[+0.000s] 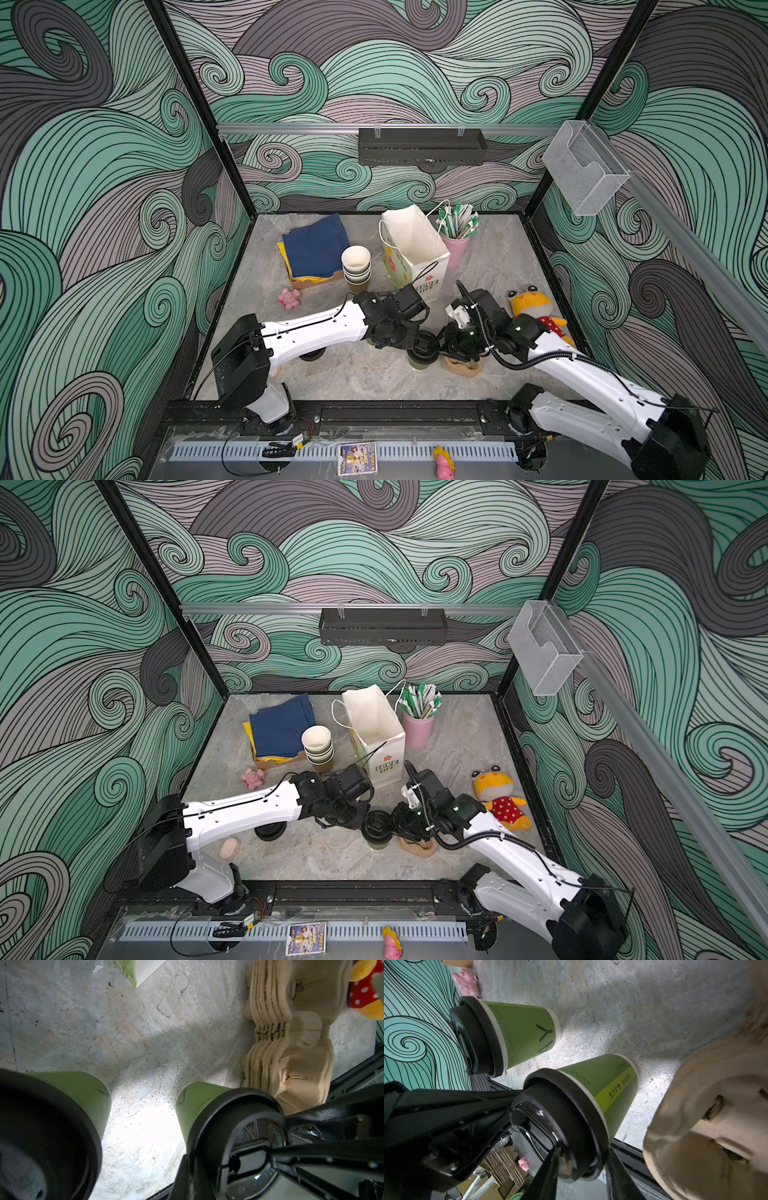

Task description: Pack the takeout coffee

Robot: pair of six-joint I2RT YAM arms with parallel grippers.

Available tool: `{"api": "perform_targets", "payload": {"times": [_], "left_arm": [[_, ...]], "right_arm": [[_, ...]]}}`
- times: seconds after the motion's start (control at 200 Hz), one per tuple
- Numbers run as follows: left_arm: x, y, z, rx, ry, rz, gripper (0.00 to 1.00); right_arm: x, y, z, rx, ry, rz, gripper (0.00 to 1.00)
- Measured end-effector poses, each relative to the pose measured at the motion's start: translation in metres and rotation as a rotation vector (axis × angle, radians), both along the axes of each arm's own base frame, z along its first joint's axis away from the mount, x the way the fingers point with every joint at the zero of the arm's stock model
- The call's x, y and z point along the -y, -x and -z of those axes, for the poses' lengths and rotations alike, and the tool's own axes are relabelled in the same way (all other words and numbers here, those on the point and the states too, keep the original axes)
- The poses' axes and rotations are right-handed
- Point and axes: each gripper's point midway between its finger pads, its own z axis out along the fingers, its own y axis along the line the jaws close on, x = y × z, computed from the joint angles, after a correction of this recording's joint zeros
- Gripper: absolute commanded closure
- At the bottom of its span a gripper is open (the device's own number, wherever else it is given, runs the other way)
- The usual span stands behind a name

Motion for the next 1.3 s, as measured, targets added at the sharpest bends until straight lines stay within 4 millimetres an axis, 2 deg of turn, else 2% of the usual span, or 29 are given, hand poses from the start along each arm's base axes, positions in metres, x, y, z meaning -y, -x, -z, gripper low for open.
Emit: {"api": "perform_targets", "payload": {"times": [0.17, 0.405, 0.49, 0.745, 1.091, 1.181, 1.301], "left_arm": [[0.001, 0.000, 0.000, 0.004, 0.002, 0.005, 0.94], [0.000, 0.000, -0.003, 0.013, 0.006, 0.015, 0.85], [-0.002, -0.001, -0.006, 0.025, 0.005, 0.016, 0.80], [-0.007, -0.008, -0.021, 0.085, 0.016, -0.008, 0.77], [-0.010, -0.003, -0.052, 0.117, 0.102, -0.016, 0.53], [-0.008, 0.001, -0.058, 0.110, 0.128, -0.006, 0.51], [-0.006, 0.004, -0.058, 0.094, 0.138, 0.005, 0.51]], "right_arm": [[-0.002, 0.000, -0.001, -0.002, -0.013, 0.000, 0.57], [-0.003, -0.001, -0.002, 0.001, -0.023, 0.005, 0.57], [-0.003, -0.002, -0.002, 0.002, -0.024, 0.008, 0.57], [-0.004, -0.003, -0.001, 0.002, -0.023, 0.009, 0.55], [-0.004, -0.005, 0.000, 0.008, -0.015, 0.017, 0.43], [-0.001, -0.004, -0.006, 0.025, -0.013, 0.015, 0.40], [0.009, 0.002, -0.030, 0.100, -0.038, 0.014, 0.43]]}}
